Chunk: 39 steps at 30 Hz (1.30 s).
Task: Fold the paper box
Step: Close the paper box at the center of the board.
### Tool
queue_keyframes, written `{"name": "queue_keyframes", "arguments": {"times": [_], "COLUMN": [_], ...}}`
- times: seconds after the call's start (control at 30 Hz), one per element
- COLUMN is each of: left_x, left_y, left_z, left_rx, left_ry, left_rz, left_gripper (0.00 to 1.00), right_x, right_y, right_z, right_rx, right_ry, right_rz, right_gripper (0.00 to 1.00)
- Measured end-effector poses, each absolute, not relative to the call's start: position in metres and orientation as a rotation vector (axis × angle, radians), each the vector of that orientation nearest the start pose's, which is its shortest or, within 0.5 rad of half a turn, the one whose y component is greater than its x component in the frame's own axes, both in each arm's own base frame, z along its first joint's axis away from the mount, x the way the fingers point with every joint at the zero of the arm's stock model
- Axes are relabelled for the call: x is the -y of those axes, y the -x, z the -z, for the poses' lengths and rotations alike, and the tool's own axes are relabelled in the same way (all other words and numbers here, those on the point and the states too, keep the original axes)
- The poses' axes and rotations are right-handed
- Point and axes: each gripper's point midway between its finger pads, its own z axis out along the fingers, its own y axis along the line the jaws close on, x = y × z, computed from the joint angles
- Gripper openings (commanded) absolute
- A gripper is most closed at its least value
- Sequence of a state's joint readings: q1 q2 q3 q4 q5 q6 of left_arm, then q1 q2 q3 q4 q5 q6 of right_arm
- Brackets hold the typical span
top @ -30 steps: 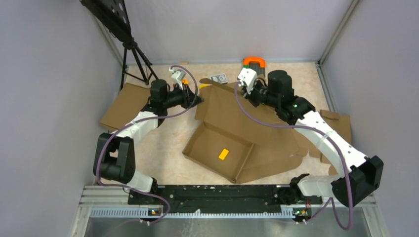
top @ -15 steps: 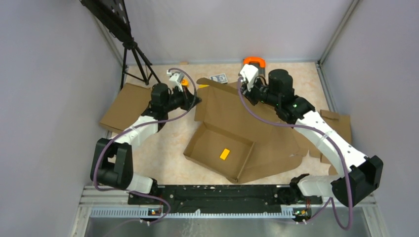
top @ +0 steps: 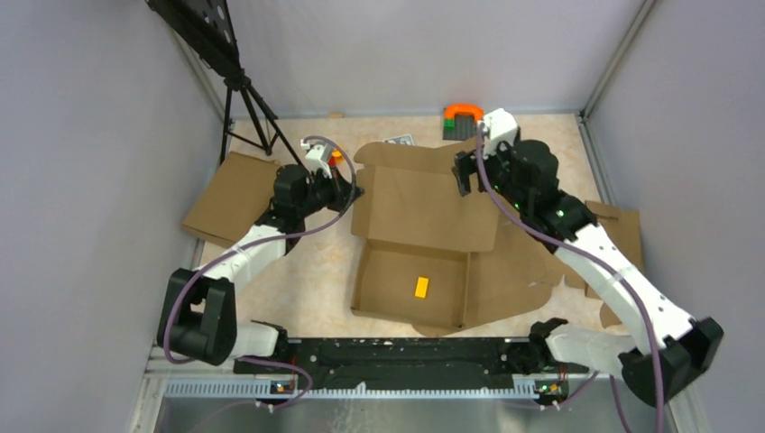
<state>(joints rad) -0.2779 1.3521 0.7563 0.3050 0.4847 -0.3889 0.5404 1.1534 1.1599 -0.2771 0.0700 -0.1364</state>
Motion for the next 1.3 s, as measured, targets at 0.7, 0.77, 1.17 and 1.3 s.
{"name": "queue_keyframes", "arguments": {"times": [0.7,0.77,1.17,1.3], "left_x": [0.207,0.207,0.206,0.206], "left_y": [-0.353,-0.353,-0.352,-0.352], "left_z": [-0.192,-0.192,-0.189,-0.188], "left_rx": [-1.869,-1.869,-1.885,-1.892], "left_ry": [-0.271,-0.271,-0.267,-0.261], "left_rz": [0.913,0.912,0.911,0.912], "left_gripper": [0.00,0.00,0.00,0.00], "right_x": [-0.092,-0.089,-0.111,-0.114], "right_y": [-0.290,-0.295,-0.307,-0.306], "right_z": [-0.180,-0.177,-0.171,-0.177], "right_rx": [-2.118,-2.109,-2.091,-2.074], "right_ry": [-0.184,-0.212,-0.172,-0.147], "right_rz": [-0.320,-0.311,-0.475,-0.505], "right_gripper": [0.84,0.83,0.43,0.22]}}
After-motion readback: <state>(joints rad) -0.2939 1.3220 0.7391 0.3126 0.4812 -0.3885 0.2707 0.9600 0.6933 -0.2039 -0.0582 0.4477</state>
